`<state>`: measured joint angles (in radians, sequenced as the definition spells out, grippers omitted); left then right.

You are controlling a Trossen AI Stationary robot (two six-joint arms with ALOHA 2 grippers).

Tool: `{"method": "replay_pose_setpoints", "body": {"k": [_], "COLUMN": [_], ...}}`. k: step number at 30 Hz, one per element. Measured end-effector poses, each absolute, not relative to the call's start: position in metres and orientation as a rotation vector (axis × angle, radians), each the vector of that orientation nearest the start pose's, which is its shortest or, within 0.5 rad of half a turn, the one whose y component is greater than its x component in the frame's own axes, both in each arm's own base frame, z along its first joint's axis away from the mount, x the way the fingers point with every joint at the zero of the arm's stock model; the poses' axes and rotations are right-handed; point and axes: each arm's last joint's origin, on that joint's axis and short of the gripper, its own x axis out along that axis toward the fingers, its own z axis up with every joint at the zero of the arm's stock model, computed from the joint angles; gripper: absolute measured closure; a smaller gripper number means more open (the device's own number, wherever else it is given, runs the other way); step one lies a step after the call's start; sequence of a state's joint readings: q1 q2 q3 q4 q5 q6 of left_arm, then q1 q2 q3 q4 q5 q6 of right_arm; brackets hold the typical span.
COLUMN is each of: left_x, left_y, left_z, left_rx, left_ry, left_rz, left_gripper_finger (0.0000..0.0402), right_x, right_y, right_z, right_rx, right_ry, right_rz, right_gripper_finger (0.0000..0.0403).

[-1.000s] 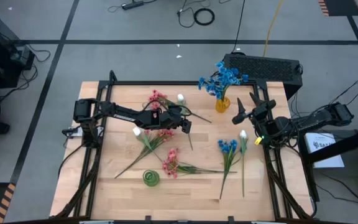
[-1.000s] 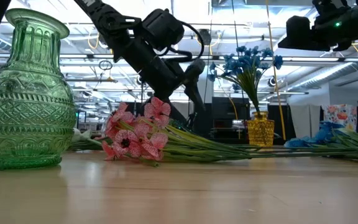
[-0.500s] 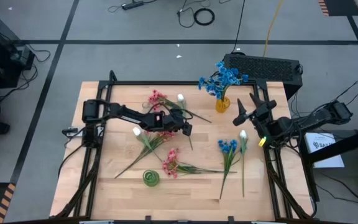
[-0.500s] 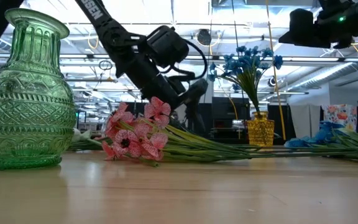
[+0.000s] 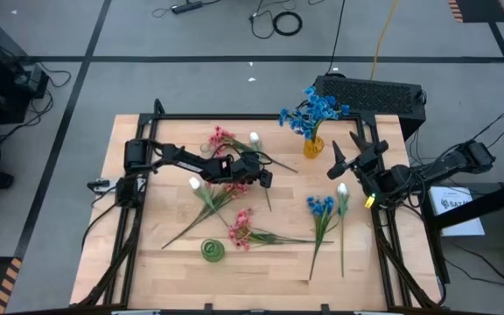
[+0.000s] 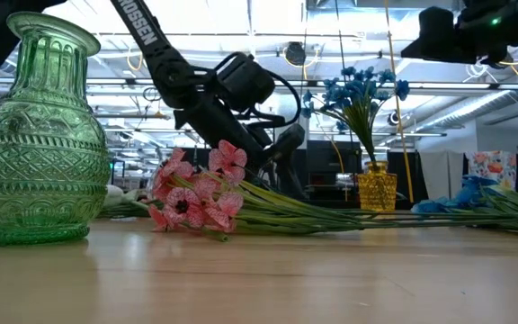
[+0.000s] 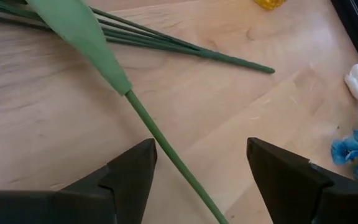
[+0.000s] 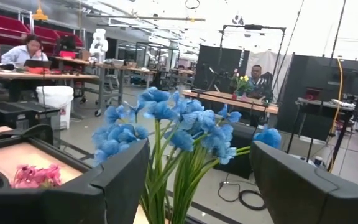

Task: Sort flowers into vase by color
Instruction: Put the top white flower into the transparent vase

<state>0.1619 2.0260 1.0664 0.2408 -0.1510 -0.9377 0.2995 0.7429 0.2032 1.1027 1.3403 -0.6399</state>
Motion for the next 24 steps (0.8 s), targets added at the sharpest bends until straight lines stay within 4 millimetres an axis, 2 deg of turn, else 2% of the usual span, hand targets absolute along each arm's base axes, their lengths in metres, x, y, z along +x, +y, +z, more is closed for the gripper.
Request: {"method": "replay_pose_setpoints", "body": {"k": [4, 17, 24], "left_x": [0.3925, 0.3906, 0.3913], "left_y": [0.072, 0.0757, 0.0758], "left_z": [0.1109, 0.1094, 0.1101], "left_rx": [-0.896, -0.862, -0.845], "left_ry": [0.516, 0.546, 0.54], "left_rz": [0.618, 0.612, 0.601], "left_gripper_finger": [0.0176, 0.0333, 0.0393], "right_x": [0.1318, 0.1314, 0.1314], "right_y": [0.0137, 0.0173, 0.0173], "right_z": [0.2474, 0.2473, 0.2473], "right_rx": [-0.145, -0.148, -0.148], "right_ry": [-0.063, -0.062, -0.062], "right_rz": [-1.061, -1.034, -1.034], "right_gripper_finger": [0.0129, 0.0129, 0.0129]}}
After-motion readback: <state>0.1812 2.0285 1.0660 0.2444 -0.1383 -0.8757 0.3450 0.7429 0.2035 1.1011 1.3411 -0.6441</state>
